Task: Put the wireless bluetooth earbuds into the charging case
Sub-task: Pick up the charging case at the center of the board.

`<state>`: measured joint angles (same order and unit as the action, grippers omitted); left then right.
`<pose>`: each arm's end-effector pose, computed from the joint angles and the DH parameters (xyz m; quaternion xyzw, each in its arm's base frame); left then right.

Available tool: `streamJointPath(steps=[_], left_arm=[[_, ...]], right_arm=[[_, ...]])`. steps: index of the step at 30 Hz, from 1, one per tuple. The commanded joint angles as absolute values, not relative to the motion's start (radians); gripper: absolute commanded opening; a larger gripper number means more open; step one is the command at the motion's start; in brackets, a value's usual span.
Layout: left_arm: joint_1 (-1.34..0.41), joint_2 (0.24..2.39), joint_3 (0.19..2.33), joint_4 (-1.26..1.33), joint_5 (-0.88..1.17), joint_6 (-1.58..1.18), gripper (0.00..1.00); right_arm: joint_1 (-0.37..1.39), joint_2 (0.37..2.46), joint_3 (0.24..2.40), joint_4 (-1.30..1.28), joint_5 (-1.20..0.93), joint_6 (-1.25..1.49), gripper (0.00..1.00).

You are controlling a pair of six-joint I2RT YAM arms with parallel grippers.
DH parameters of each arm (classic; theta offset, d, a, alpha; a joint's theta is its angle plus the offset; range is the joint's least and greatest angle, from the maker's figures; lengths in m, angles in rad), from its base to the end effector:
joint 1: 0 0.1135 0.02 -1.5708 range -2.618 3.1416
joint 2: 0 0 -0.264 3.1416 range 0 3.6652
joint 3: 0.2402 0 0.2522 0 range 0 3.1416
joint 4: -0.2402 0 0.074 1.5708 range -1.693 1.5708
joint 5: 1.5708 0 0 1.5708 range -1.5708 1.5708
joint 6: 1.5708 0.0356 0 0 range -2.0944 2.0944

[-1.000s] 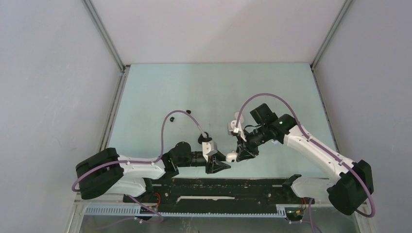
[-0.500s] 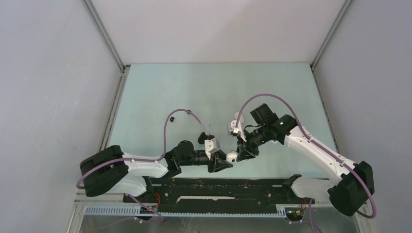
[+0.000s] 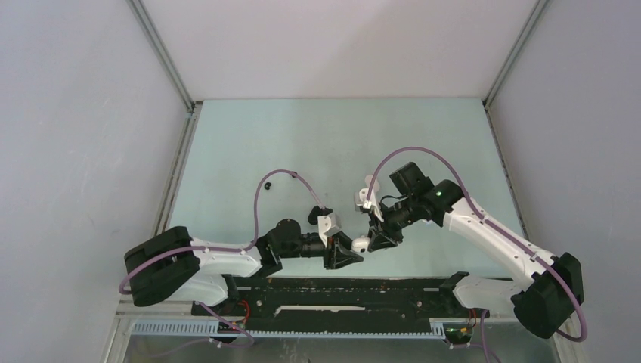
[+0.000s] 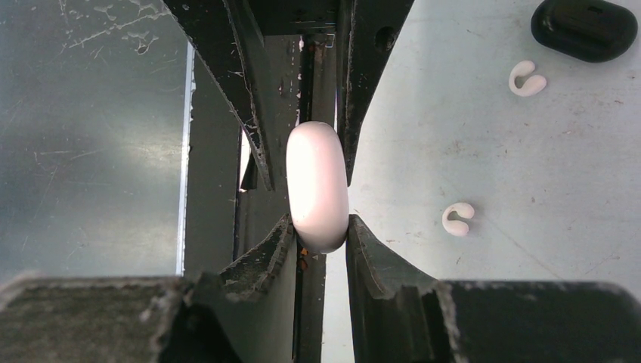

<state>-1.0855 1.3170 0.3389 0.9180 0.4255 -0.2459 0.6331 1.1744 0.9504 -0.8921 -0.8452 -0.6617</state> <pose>0.1020 -0.2249 0.1930 0.4222 0.5908 -0.5348 0.4321 0.1561 0.1476 0.2734 -0.6096 0.6530 0.3966 0.2113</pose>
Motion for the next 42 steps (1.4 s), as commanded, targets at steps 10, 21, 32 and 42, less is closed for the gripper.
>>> streamJointPath(steps=[10,21,32,42], left_arm=[[-1.080,1.326,0.391,1.000,0.448,-0.328,0.42],[-1.078,1.346,0.408,1.000,0.459,-0.340,0.35],[-1.077,1.374,0.403,0.986,0.451,-0.280,0.05],[-1.077,1.301,0.367,0.966,0.346,-0.115,0.00]], right_arm=[[0.638,1.132,0.940,-0.842,-0.824,-0.657,0.10],[0.637,1.124,0.933,-0.842,-0.824,-0.656,0.12],[0.627,1.132,0.933,-0.848,-0.846,-0.657,0.25],[0.538,1.058,0.954,-0.841,-0.932,-0.605,0.59]])
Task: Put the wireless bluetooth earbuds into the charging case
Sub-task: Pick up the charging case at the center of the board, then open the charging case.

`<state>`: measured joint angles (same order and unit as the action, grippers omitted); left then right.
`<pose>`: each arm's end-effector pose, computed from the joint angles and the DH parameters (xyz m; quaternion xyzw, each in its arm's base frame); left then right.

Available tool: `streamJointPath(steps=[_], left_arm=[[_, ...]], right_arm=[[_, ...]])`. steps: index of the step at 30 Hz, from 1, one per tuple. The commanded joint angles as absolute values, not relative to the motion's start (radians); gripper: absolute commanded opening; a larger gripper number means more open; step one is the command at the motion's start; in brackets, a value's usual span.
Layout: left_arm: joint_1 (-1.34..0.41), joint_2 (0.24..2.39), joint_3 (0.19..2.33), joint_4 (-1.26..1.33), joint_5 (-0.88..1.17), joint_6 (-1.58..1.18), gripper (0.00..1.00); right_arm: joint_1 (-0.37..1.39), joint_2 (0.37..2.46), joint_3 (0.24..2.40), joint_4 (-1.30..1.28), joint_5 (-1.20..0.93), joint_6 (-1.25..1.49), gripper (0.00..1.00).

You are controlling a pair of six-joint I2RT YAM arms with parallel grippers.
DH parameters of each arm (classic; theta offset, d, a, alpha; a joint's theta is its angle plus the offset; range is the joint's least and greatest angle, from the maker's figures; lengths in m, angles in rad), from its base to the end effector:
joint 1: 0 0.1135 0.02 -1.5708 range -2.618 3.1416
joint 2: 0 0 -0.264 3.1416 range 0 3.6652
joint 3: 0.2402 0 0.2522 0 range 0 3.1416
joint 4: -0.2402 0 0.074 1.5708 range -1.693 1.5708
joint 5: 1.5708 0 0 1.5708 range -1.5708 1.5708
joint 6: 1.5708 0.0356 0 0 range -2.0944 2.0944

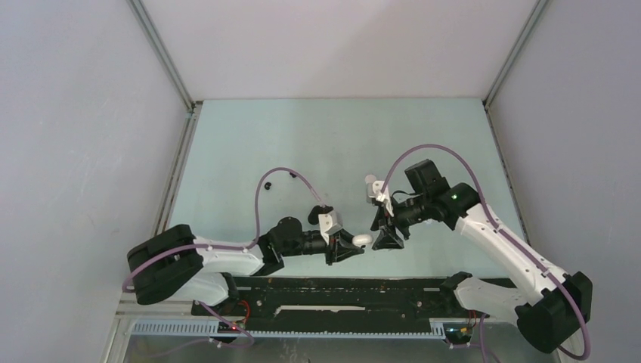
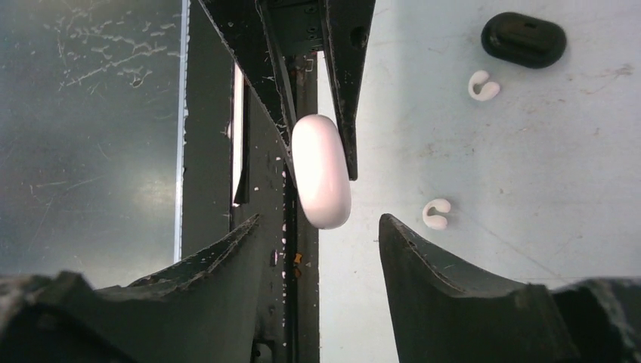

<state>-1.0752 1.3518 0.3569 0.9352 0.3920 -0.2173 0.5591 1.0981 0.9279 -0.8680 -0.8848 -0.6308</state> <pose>0.1084 -0.2291 0.1920 0.4184 0.5937 -0.5182 0.4516 0.1553 0.1297 0.2830 -0.5820 0.6589 0.4042 0.2525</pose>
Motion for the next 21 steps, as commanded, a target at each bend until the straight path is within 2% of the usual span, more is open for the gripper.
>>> streamJointPath(steps=[1,10,16,21], left_arm=[[-1.077,1.299,0.378,0.946,0.349,-0.105,0.00],[-1.013,1.300,0.397,0.900,0.411,-0.077,0.00],[-0.911,1.327,0.356,0.973,0.462,-0.058,0.00],[-0.892,1.343,0.348,0.990,0.481,-0.052,0.00]], right_arm=[[0.536,1.062,0.964,-0.850,-0.930,-0.610,0.59],[0.475,1.132,1.049,-0.867,-1.057,-0.655,0.60],[0.455,1.179,1.049,-0.850,-1.040,-0.681,0.60],[0.461,1.234,1.049,-0.794,-1.044,-0.659,0.60]])
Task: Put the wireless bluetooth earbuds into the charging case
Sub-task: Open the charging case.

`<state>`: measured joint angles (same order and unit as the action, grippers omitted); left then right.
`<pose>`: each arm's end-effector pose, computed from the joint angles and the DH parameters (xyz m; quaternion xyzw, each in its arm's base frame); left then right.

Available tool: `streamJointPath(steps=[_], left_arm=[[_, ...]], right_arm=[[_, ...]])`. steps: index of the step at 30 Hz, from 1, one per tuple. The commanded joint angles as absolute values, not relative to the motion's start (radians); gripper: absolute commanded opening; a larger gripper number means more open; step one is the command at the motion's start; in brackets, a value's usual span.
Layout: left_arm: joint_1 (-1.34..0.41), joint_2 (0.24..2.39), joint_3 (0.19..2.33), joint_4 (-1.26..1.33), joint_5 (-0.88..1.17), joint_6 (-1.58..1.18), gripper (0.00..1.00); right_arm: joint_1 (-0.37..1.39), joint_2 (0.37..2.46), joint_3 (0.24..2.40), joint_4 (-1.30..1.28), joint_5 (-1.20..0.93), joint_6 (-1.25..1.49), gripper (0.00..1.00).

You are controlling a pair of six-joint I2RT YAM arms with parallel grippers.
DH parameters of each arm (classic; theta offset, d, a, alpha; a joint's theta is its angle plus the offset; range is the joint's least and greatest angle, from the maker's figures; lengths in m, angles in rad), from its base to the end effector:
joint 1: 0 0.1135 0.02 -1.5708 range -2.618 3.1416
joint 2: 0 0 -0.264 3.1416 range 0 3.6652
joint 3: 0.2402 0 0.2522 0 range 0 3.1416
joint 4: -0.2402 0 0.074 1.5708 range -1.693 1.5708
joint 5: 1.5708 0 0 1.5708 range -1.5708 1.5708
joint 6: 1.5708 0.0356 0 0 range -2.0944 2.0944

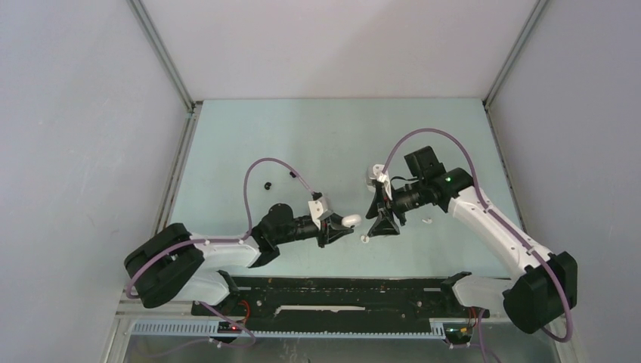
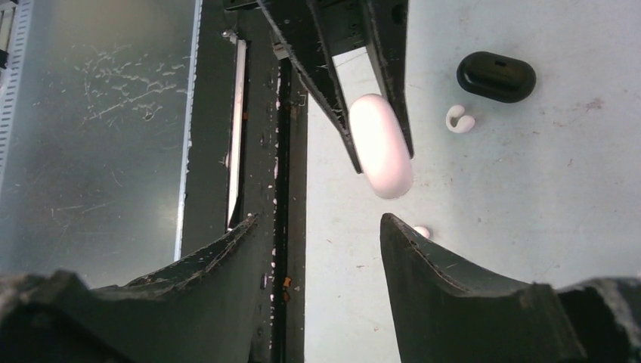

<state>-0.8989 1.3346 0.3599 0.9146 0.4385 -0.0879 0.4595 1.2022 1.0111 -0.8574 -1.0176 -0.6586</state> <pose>0.1447 -0.2062 0.1948 0.4173 0.5942 -0.4564 0.5143 0.1865 0.1261 0.2918 -0.5541 0.6486 0.4459 0.2711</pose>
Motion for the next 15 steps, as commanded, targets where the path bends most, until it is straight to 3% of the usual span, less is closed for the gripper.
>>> streamJointPath(steps=[1,6,15], left_arm=[[-0.892,1.347,0.346,0.997,0.482,-0.054,0.00],[-0.890,1.363,0.338,1.042,0.492,-0.069,0.00],[-0.890,1.360,0.320,1.081,0.509,-0.046,0.00]], right_arm=[[0.470,1.240,1.049,-0.783,-1.034,-0.660,0.60],[0.566,1.243,1.048,-0.798,-0.907,-0.704,0.61],[0.582,1.282,1.049,-0.805,-0.940,-0.679,0.64]])
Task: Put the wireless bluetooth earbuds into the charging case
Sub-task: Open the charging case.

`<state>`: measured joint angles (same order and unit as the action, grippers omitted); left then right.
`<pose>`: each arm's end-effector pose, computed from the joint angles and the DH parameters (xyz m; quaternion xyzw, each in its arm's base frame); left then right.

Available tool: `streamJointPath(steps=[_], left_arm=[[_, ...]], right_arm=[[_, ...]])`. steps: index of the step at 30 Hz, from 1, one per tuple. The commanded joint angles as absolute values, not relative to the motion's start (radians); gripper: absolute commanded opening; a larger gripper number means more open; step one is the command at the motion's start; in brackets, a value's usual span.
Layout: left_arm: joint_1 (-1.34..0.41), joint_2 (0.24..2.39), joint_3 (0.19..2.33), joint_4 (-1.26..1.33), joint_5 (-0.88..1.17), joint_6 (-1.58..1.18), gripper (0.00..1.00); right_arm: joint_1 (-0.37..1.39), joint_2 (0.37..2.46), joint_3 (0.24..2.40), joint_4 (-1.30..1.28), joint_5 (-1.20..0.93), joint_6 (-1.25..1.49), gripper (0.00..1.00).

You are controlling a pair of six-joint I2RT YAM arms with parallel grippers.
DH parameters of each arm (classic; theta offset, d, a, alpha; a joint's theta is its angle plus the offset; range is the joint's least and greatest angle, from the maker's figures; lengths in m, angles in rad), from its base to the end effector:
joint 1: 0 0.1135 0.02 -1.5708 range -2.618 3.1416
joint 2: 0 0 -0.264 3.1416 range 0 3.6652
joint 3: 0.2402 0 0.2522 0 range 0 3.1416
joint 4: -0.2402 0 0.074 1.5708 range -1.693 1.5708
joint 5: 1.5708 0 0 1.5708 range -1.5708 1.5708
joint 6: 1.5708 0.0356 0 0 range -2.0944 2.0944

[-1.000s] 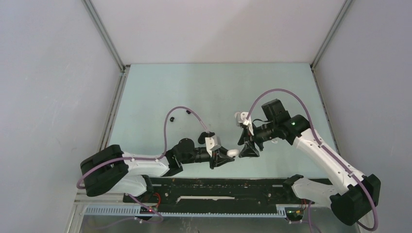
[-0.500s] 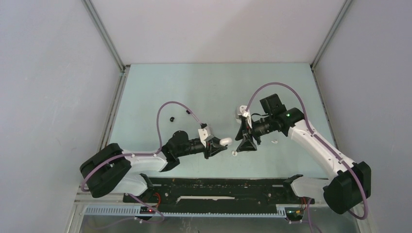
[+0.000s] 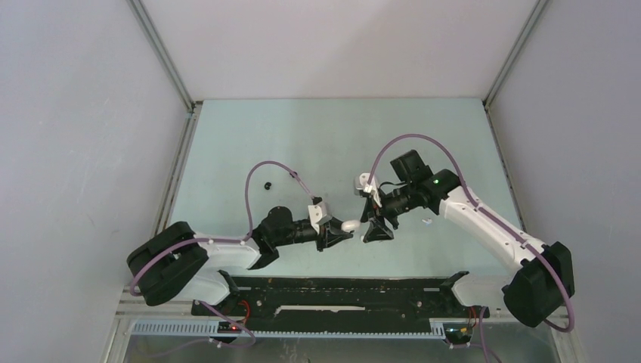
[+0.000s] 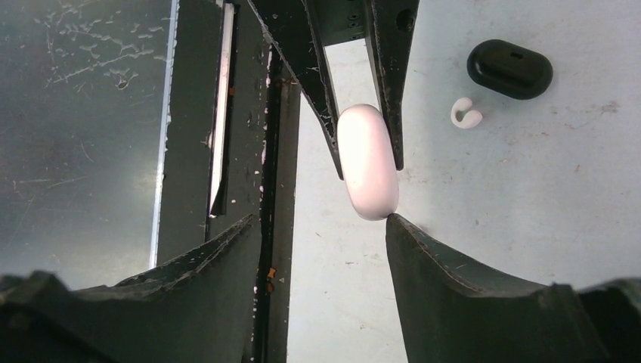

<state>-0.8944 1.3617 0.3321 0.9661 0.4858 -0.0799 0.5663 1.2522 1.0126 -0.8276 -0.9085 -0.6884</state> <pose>0.1423 -0.2039 0.1860 0.4315 0.5847 -0.4659 0.5048 0.1839 0.1502 0.2804 -0.5993 0.6404 0.4105 0.2494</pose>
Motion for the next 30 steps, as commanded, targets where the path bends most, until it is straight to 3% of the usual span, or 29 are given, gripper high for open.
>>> streamJointPath(steps=[1,9,19,27,30], left_arm=[[-0.890,1.359,0.319,1.085,0.514,-0.045,0.00],[-0.899,1.360,0.318,1.085,0.537,-0.032,0.00],[-0.914,1.358,0.328,1.053,0.548,-0.012,0.00],[-0.911,1.370,0.347,1.024,0.520,-0.033,0.00],[-0.894,1.382,0.358,1.022,0.518,-0.073,0.00]], right_arm=[[0.582,1.293,1.049,-0.789,-0.938,-0.667,0.64],[0.571,1.366,1.059,-0.707,-0.944,-0.559,0.61],[0.439,1.445,1.132,-0.708,-1.116,-0.426,0.57],[0.298,1.369,1.134,-0.731,-1.227,-0.428,0.57],[0.234,1.320,1.126,-0.810,-1.156,-0.544,0.56]])
